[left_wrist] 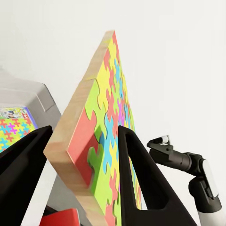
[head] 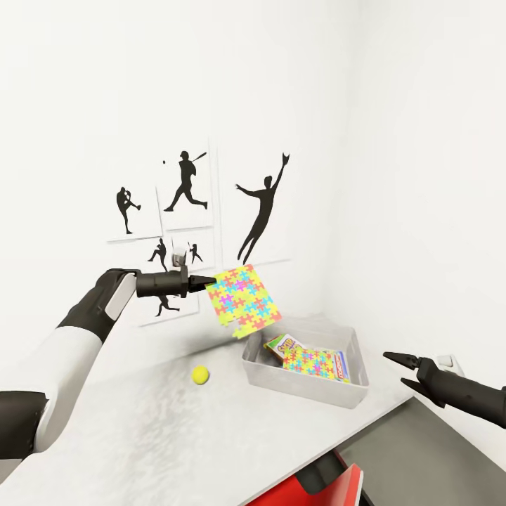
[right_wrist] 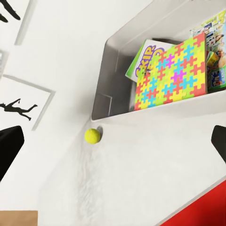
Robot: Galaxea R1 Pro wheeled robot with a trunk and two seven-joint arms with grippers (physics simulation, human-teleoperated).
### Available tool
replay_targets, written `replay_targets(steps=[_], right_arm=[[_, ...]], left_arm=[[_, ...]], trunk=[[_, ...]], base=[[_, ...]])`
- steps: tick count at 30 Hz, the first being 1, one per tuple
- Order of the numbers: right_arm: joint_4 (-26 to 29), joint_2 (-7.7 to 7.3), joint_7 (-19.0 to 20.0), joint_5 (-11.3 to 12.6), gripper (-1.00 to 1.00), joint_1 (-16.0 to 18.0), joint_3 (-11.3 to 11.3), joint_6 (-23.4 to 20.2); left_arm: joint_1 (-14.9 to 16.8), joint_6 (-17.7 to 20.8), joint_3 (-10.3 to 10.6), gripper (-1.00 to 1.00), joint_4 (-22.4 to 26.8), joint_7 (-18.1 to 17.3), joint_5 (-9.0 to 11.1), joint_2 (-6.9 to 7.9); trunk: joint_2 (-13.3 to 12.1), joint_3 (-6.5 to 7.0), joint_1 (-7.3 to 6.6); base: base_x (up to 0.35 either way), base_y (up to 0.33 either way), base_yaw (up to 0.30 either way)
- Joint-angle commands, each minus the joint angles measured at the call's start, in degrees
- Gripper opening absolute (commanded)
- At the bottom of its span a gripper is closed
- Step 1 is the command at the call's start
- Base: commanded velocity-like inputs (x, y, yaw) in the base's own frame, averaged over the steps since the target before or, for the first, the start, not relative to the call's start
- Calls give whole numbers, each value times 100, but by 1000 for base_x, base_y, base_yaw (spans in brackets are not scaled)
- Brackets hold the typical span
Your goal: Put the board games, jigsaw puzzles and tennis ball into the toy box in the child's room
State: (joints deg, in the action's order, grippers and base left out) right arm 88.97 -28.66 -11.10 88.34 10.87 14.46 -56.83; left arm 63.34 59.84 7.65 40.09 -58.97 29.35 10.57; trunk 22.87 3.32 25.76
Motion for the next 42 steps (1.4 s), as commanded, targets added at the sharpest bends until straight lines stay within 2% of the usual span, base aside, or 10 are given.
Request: replay_targets(steps=[1,12,17,19,21,25,29,35,38,42], right_arm=[[5,0,-59,60,100,3,4,-16],[53,-3,-60,57,100,3,21,-5],[181,-22,-32,74,100,1,266,-48],[202,-42,29,86,100,-3,429,-82],[212,-67,140,95,100,4,532,-152],[220,-121,360,122,100,171,734,-317],[220,-475,470,164,100,253,836,-317],[219,-1267,1068,787,100,269,1095,-317],[218,-1429,1138,1050,100,247,1127,-317],[218,-1483,1158,1134,100,208,1142,-317]], left_arm=[[3,16,17,-100,-1,-9,1,6],[3,2,-12,-100,-1,41,-12,-58],[9,-81,-21,-100,-48,360,-12,-291],[15,-94,-86,-100,-57,716,-2,-456],[18,-105,-350,-100,-60,1171,1,-683],[20,-179,-1288,-100,-82,2321,1,-1312],[20,-791,-1925,-100,-307,3302,21,-1777],[21,-2355,-2083,-100,-1426,3677,46,-2055],[21,-2893,-2096,-100,-1809,3697,133,-2057],[21,-3629,-2100,-100,-2392,3752,364,-2057]], trunk=[[5,-3,2],[5,-3,2],[5,-3,2],[5,-3,2],[5,-3,2],[5,-3,2],[5,-3,2],[5,-3,2],[5,-3,2],[5,-3,2]], base=[[0,0,0],[0,0,0],[0,0,0],[0,0,0],[0,0,0],[0,0,0],[0,0,0],[0,0,0],[0,0,0],[0,0,0]])
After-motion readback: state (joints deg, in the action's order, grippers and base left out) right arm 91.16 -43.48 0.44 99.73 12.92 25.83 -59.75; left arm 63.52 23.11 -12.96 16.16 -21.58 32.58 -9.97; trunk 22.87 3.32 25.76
